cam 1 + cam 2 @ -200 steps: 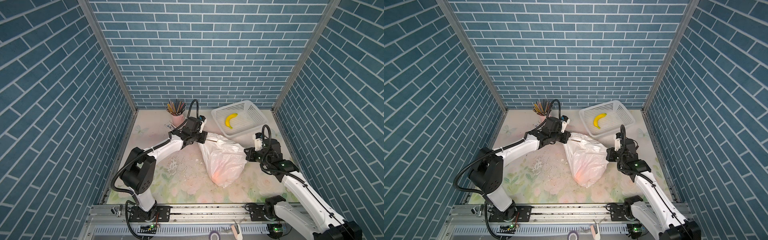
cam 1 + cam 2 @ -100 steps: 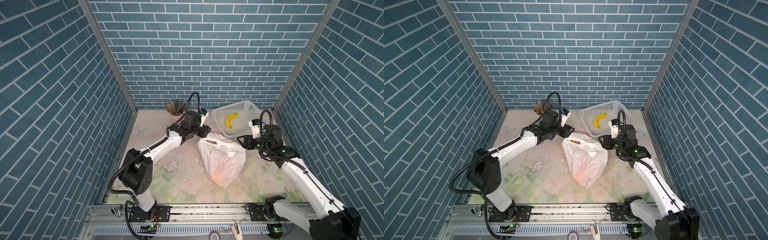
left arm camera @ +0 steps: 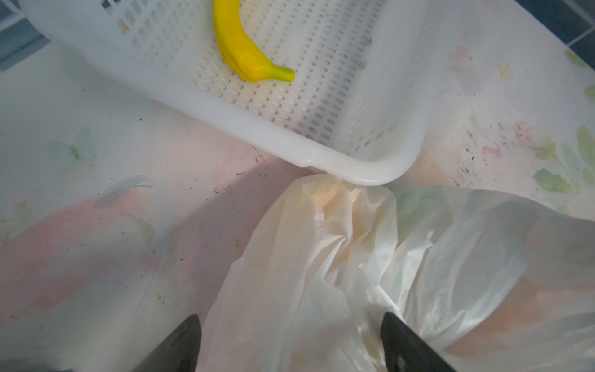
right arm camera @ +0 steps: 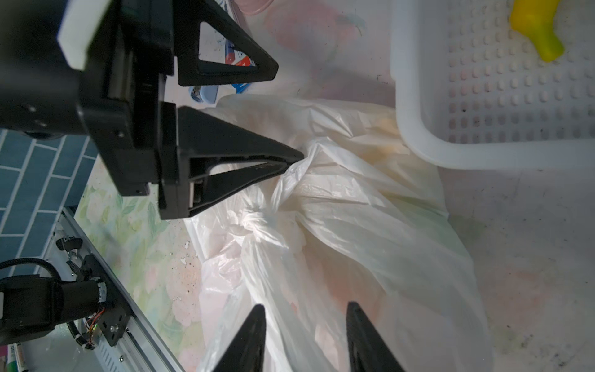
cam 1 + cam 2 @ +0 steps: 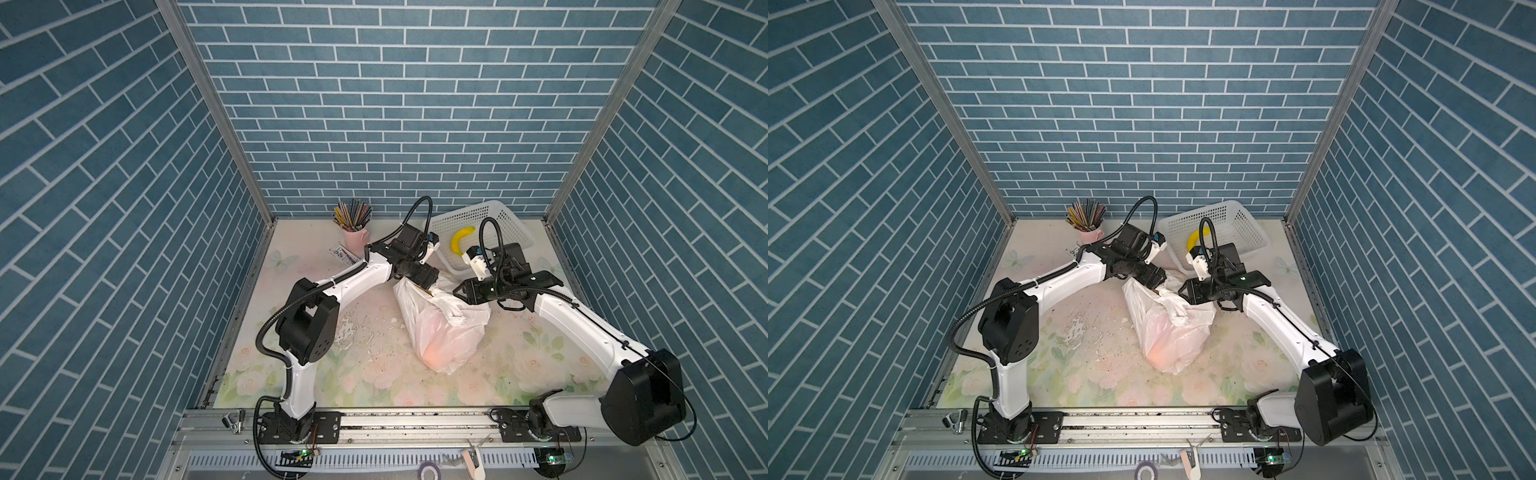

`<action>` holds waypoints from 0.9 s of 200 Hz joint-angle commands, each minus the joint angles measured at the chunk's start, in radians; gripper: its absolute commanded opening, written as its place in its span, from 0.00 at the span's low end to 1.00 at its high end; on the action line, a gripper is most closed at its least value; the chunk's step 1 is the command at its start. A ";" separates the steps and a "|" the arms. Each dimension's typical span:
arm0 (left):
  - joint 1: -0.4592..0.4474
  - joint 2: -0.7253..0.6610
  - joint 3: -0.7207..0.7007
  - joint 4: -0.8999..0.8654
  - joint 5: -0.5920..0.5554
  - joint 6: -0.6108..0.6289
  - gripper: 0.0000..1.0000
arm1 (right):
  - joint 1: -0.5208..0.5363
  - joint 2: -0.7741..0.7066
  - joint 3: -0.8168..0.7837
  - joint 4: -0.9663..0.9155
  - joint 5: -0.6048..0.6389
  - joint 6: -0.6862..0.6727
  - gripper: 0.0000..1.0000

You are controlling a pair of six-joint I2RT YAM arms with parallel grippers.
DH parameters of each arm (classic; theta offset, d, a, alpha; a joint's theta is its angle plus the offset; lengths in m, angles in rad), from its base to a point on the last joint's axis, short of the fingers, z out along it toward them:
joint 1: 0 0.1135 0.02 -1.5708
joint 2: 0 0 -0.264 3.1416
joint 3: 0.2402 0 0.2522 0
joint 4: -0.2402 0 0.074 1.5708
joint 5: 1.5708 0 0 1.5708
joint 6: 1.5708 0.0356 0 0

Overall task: Untie the knot of the plastic bag and take out the fruit
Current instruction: Untie the plastic bag at the center of the table.

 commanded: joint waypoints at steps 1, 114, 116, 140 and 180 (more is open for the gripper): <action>-0.003 0.038 0.033 -0.098 -0.010 0.024 0.87 | 0.006 0.008 -0.020 -0.021 0.043 -0.031 0.29; 0.014 0.039 0.033 -0.054 0.088 -0.053 0.03 | 0.040 0.053 -0.068 -0.005 0.011 -0.043 0.19; 0.015 0.038 0.031 -0.052 0.089 -0.056 0.03 | 0.039 0.052 -0.069 -0.005 0.011 -0.042 0.17; 0.032 0.024 0.032 -0.041 0.072 -0.083 0.00 | 0.040 0.016 -0.083 0.001 0.016 -0.021 0.03; 0.085 0.015 0.035 -0.056 0.034 -0.099 0.00 | 0.039 -0.110 -0.141 0.075 0.073 0.030 0.00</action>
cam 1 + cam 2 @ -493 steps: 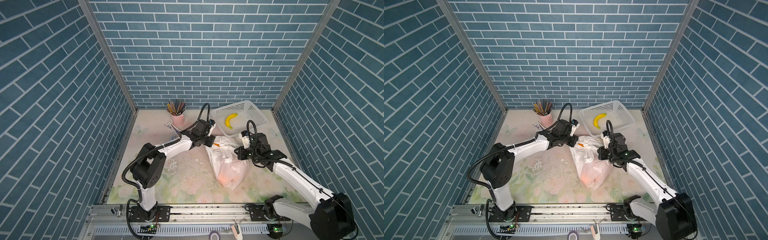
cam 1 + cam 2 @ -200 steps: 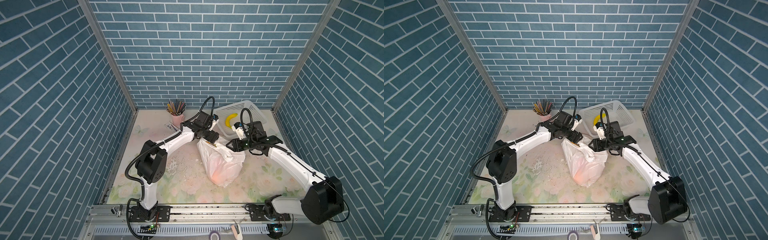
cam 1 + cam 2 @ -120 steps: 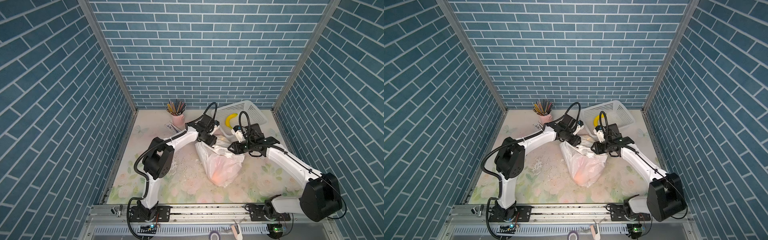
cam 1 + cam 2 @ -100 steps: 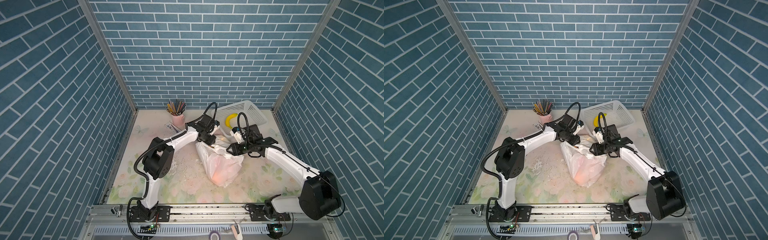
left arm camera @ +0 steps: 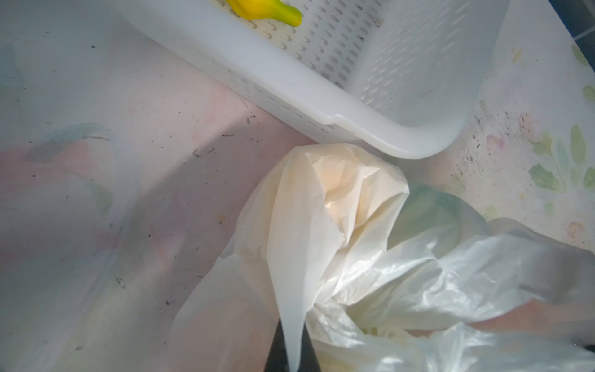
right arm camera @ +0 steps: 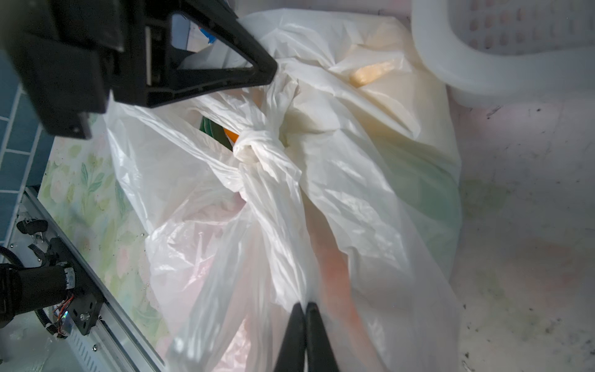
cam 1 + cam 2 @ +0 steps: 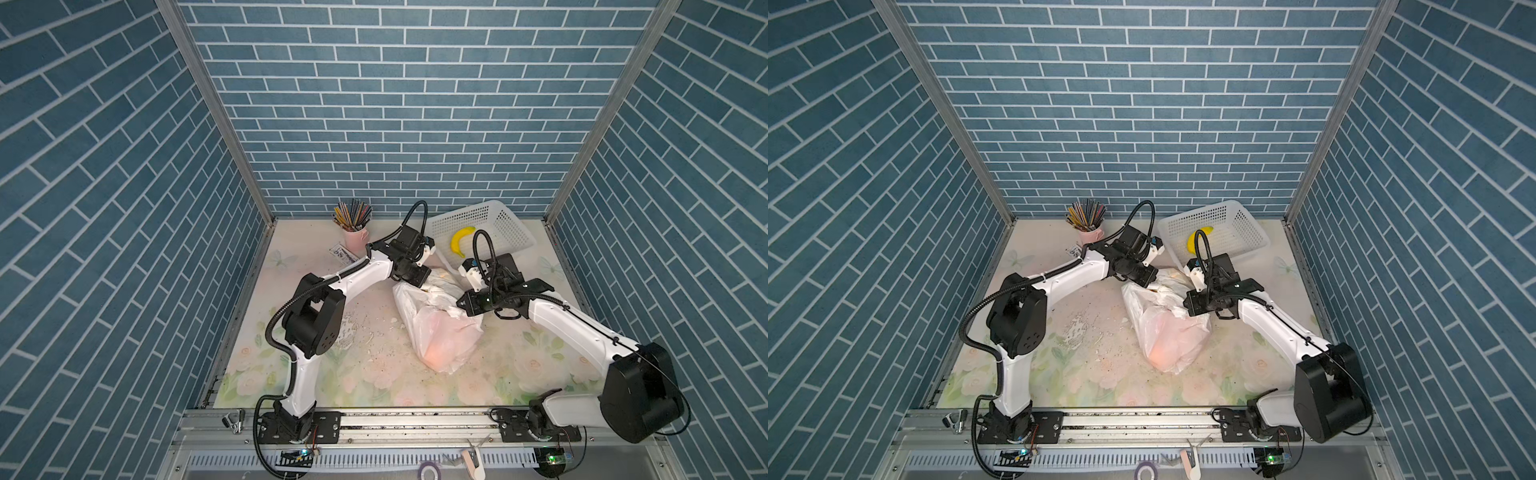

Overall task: Untie the knot of the plastic bag and take out the fruit
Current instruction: Untie the plastic bag at the center of the table.

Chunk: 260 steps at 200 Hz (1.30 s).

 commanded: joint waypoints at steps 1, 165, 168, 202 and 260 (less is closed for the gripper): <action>0.046 -0.037 0.014 -0.010 -0.041 -0.019 0.00 | 0.004 -0.093 -0.030 0.030 0.047 0.028 0.00; 0.199 -0.145 -0.040 0.039 -0.104 -0.062 0.01 | 0.005 -0.367 -0.262 0.027 0.247 0.223 0.00; 0.204 -0.151 -0.046 0.042 -0.106 -0.065 0.01 | 0.004 -0.368 -0.264 0.026 0.252 0.228 0.00; 0.230 -0.218 -0.124 0.107 -0.082 -0.088 0.11 | 0.004 -0.370 -0.282 0.024 0.276 0.254 0.00; 0.176 -0.377 -0.268 0.271 0.058 -0.017 0.54 | 0.005 -0.355 -0.149 0.025 0.162 0.233 0.28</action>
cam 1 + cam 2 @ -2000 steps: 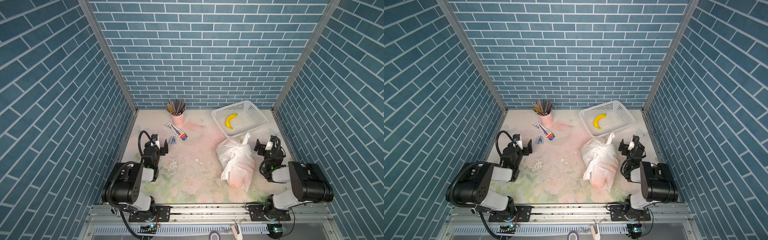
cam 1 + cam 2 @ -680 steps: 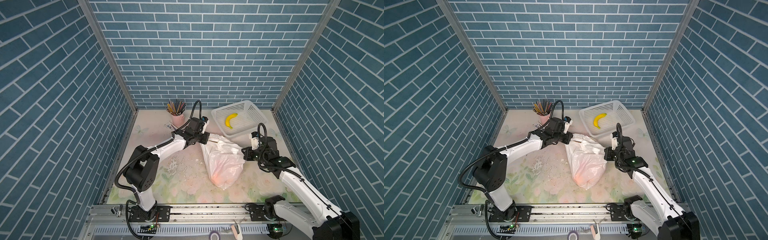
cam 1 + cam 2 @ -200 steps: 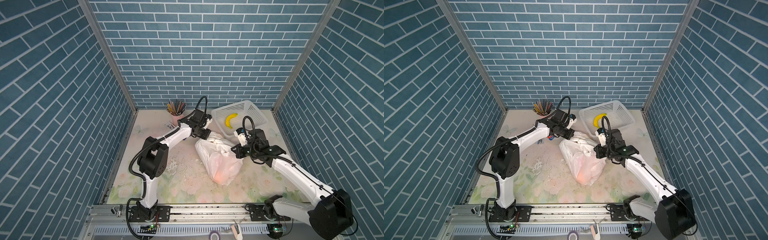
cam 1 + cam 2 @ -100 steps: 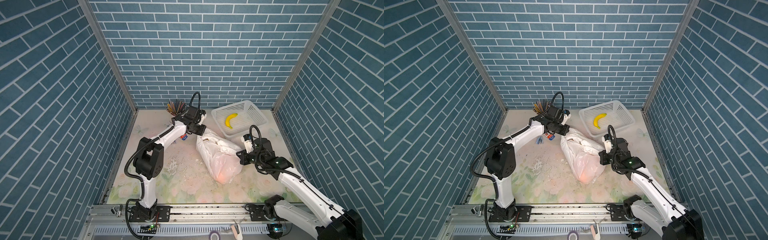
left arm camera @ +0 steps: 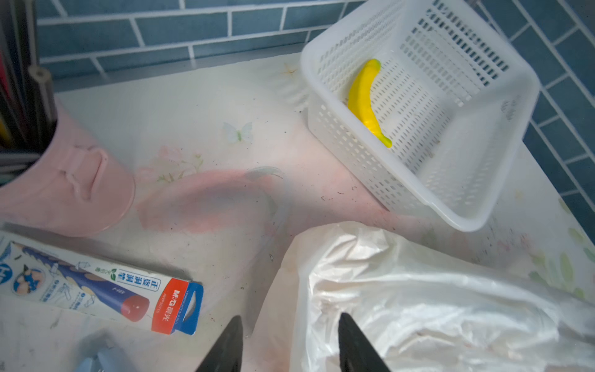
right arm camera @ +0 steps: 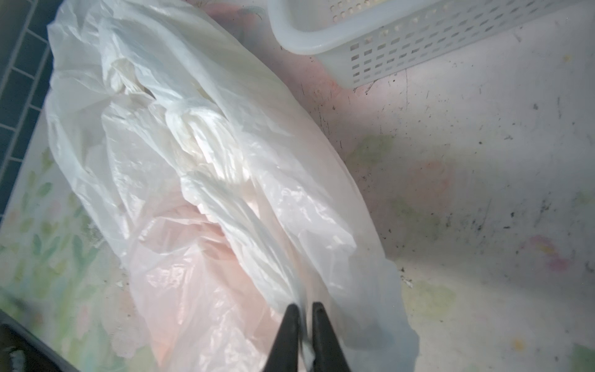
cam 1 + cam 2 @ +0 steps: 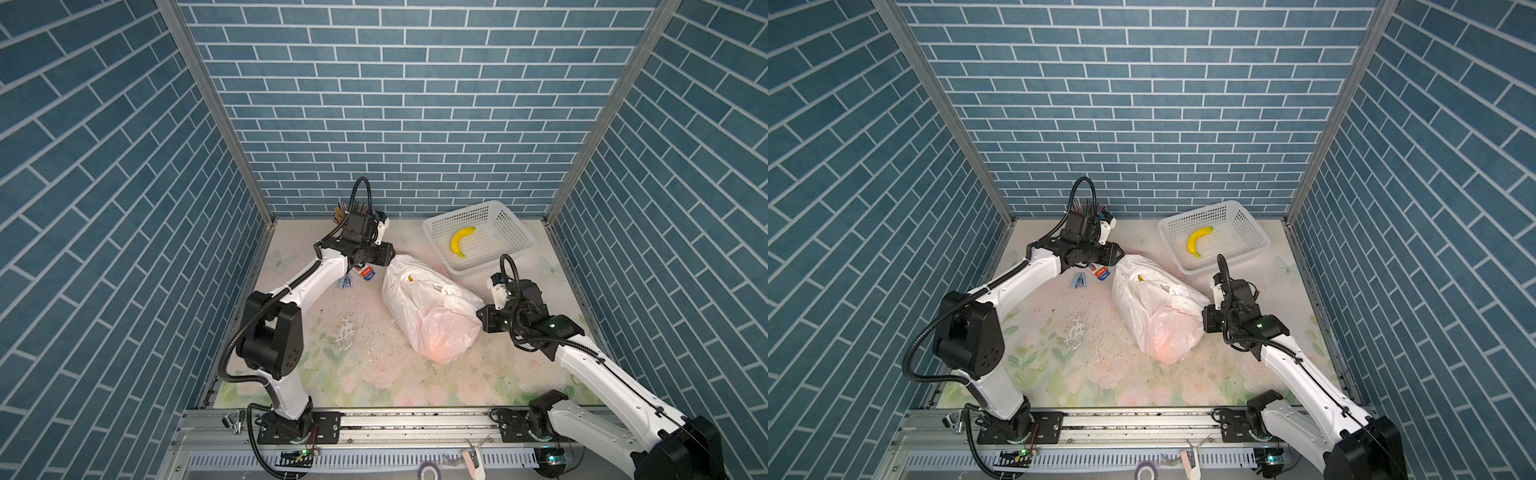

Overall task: Untie the knot of the plastic bag and take out the fruit
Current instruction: Untie the plastic bag at the center of the table.

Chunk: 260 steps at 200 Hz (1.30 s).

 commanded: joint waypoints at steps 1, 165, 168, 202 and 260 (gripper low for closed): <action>-0.044 -0.067 -0.039 0.098 0.053 0.066 0.54 | 0.001 -0.005 0.083 -0.002 -0.059 0.009 0.29; -0.323 0.171 0.085 0.012 -0.177 0.589 0.66 | 0.005 0.345 0.184 0.089 -0.274 -0.099 0.41; -0.323 0.175 0.087 0.011 -0.174 0.589 0.64 | 0.005 0.348 0.184 0.088 -0.270 -0.098 0.39; -0.322 0.202 0.099 -0.003 -0.190 0.559 0.35 | 0.005 0.366 0.184 0.066 -0.258 -0.115 0.26; -0.296 0.191 0.112 0.014 -0.166 0.497 0.00 | 0.012 0.405 0.186 0.043 -0.276 -0.146 0.26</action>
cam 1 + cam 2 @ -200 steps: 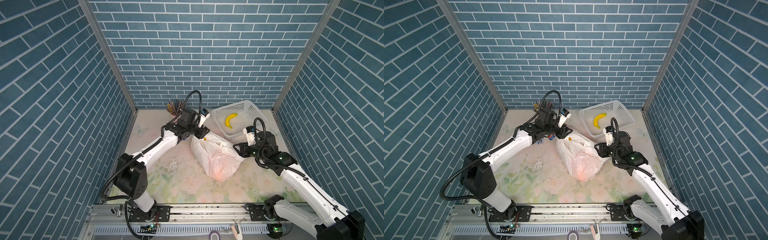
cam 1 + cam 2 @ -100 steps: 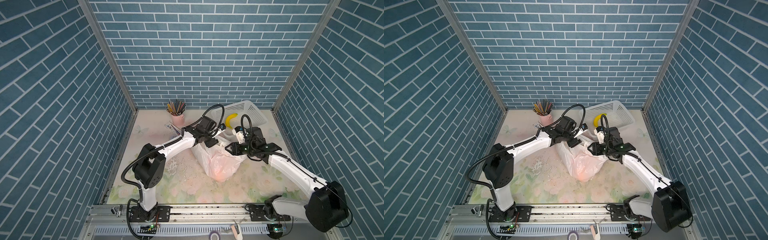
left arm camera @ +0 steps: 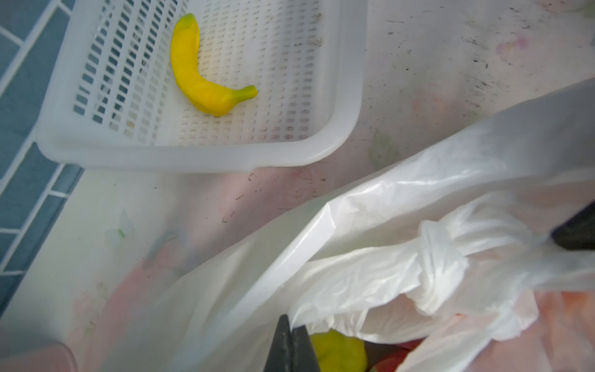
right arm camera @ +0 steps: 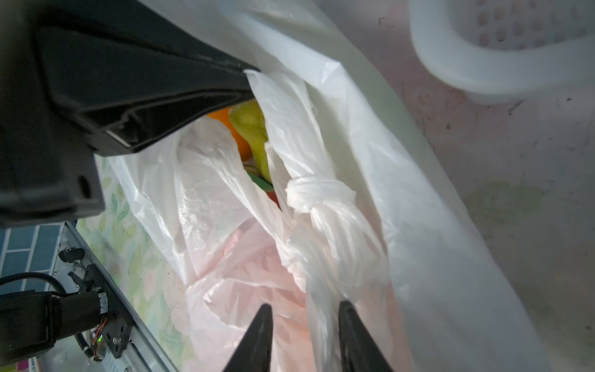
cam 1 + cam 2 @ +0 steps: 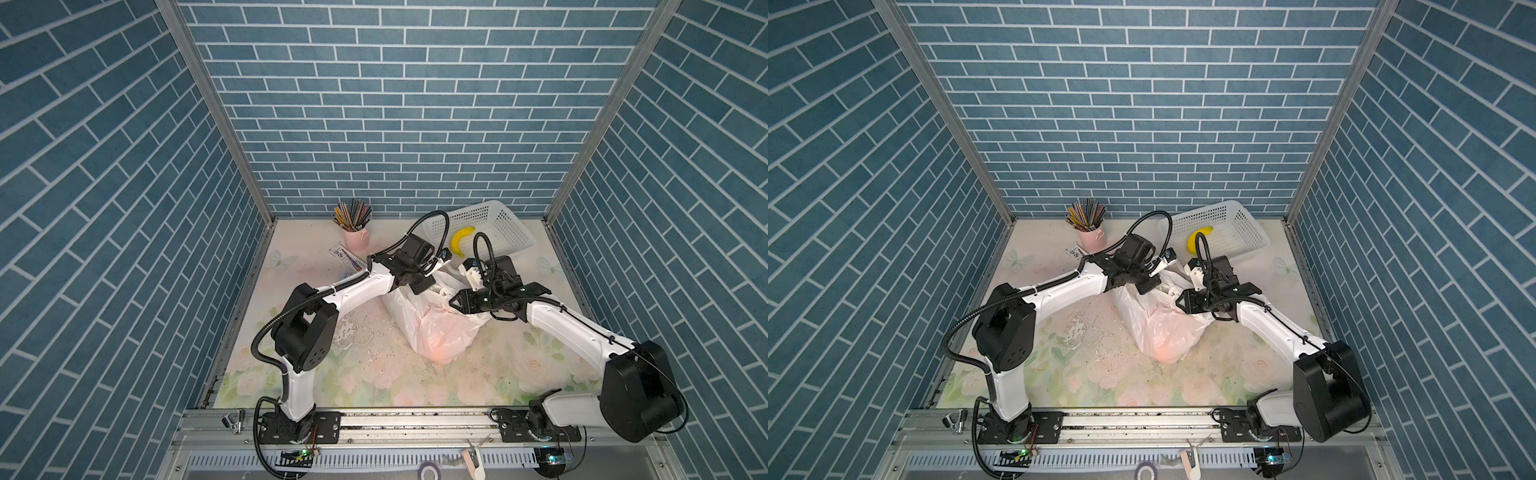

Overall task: Untie the knot of the plastic bag and take out the fruit
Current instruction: Untie the plastic bag at the center of the table.

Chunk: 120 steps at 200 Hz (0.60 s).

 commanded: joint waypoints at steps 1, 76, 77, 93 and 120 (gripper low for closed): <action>0.017 0.001 0.031 0.001 0.010 -0.026 0.00 | 0.008 0.013 -0.008 -0.033 -0.016 -0.042 0.26; 0.125 -0.018 0.046 0.044 0.001 -0.202 0.00 | 0.008 -0.149 -0.056 -0.019 0.021 0.012 0.00; 0.127 -0.018 0.047 0.045 0.001 -0.205 0.00 | 0.008 -0.153 -0.058 -0.019 0.022 0.015 0.00; 0.157 -0.003 0.073 0.039 -0.011 -0.249 0.00 | 0.008 -0.218 -0.083 -0.034 0.025 0.046 0.00; 0.192 0.033 0.131 0.015 -0.020 -0.299 0.00 | 0.008 -0.307 -0.121 -0.076 0.003 0.080 0.00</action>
